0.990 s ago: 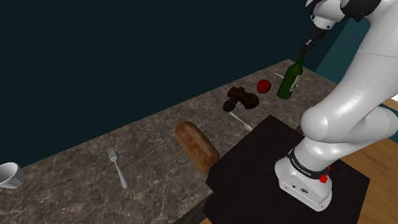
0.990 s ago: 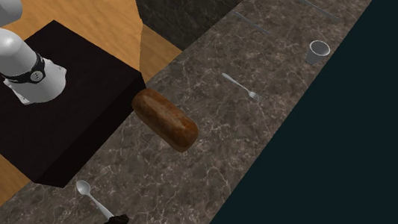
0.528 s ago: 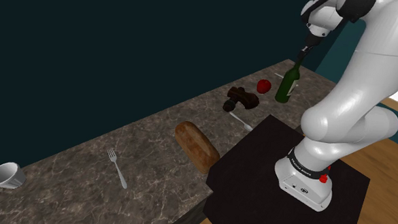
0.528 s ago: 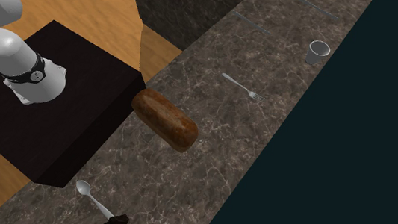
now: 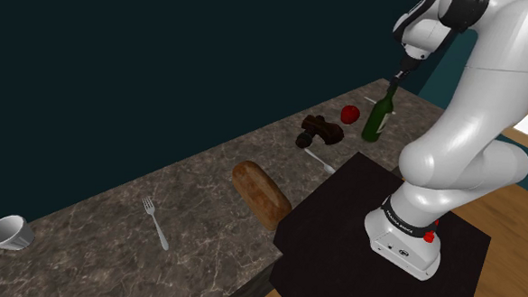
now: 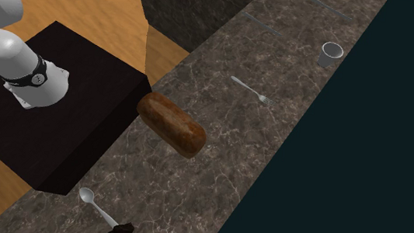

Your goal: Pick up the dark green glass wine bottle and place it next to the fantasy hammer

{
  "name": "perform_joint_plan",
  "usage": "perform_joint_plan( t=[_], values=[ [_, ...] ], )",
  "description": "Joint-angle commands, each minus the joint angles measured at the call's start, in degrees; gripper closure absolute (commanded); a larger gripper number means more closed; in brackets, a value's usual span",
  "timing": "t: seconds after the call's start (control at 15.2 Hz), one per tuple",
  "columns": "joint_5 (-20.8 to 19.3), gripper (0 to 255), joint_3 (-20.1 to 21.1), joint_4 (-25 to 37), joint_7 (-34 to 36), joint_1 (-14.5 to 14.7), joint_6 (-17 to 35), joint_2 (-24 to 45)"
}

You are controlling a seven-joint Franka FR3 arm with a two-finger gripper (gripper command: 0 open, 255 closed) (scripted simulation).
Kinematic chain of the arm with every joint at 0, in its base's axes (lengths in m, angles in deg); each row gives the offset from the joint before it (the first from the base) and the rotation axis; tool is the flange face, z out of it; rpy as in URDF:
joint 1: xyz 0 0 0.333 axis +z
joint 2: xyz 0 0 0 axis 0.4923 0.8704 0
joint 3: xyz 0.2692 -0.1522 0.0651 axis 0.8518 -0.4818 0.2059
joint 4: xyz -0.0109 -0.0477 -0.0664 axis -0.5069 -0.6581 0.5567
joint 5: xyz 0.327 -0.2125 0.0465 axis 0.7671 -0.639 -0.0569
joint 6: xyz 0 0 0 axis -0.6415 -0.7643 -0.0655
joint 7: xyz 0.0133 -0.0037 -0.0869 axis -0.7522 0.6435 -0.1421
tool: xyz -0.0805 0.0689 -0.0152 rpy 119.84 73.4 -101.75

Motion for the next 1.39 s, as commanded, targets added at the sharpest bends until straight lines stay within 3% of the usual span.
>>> perform_joint_plan(
  t=[0.0,0.73,0.79,1.12,1.32],
  values=[
    [0.61,255,0.28,-0.63,-0.5,-0.16,1.35,0.76],
    [1.58,255,0.77,-1.13,-1.24,-0.5,3.06,2.13],
    [1.58,0,0.77,-1.13,-1.23,-0.49,3.07,2.13],
    [1.58,0,0.77,-1.13,-1.24,-0.5,3.06,2.13],
    [-0.79,0,-0.51,-0.03,0.25,0.14,-1.21,-1.41]
  ],
)
